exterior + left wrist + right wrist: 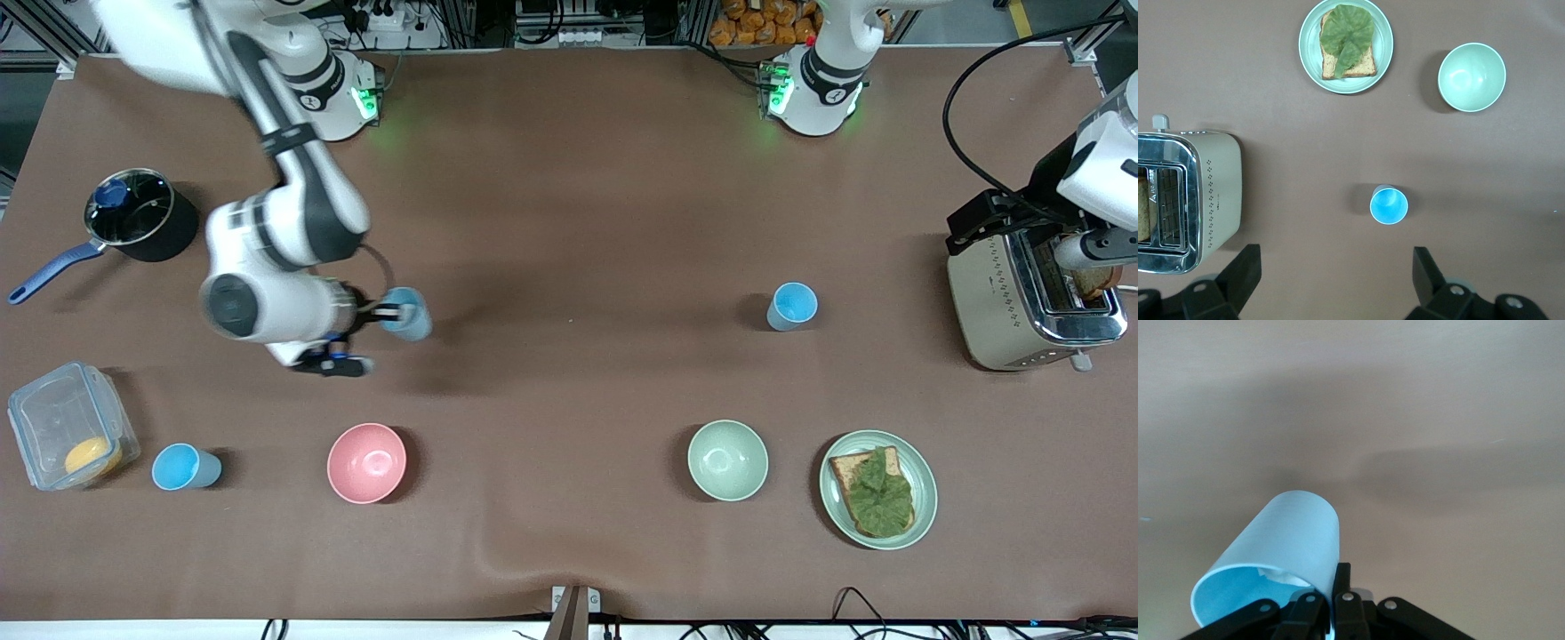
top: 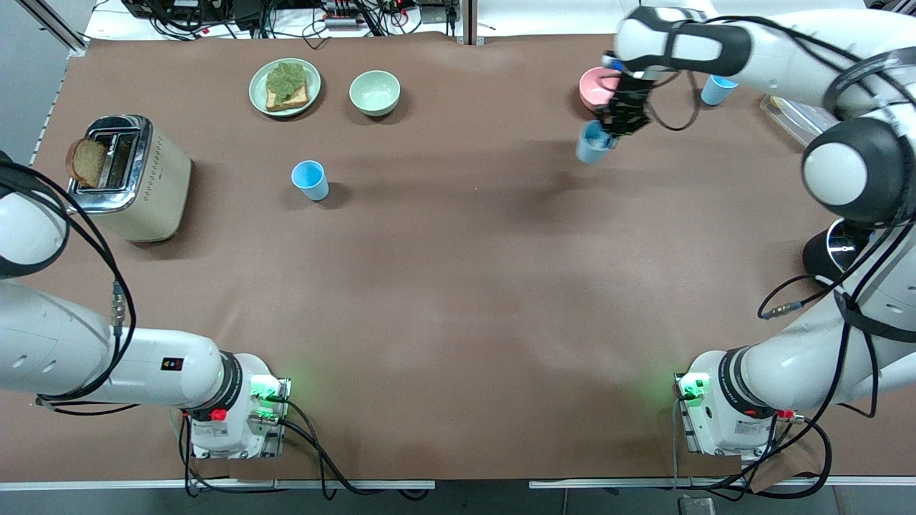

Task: Stack blue cups with both arms
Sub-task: 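Lift the blue cup with the right gripper toward the table middle, then lower the blue cup onto the table and open the right gripper, then withdraw the right gripper while the left gripper reaches the other cup, then close the left gripper around the second light-blue cup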

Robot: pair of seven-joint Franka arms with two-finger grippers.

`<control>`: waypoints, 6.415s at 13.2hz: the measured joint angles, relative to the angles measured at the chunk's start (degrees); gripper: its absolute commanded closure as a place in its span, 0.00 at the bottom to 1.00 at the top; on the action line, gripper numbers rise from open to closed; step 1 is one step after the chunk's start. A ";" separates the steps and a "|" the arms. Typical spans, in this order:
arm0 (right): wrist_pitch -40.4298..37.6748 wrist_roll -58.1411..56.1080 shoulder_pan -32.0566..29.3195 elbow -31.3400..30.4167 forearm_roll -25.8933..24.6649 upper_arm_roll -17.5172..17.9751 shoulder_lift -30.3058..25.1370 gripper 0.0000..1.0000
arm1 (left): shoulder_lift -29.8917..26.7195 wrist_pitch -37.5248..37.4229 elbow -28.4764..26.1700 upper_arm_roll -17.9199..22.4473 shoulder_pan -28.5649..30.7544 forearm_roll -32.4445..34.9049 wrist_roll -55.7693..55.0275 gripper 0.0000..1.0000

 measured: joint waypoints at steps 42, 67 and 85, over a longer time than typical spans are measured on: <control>-24.15 5.61 0.36 24.89 -5.58 -1.90 5.46 0.00 | 9.72 11.80 -9.80 -3.08 -4.68 -0.06 0.00 0.00; -25.18 -12.86 -21.02 8.88 -10.95 -4.90 -24.76 0.00 | 14.46 52.51 -41.00 -5.06 -7.95 -4.43 -0.44 0.27; -21.56 -16.80 -21.00 10.72 -12.89 -4.31 -25.27 0.00 | 7.40 45.76 -35.95 -5.42 -9.34 -4.31 -0.12 1.00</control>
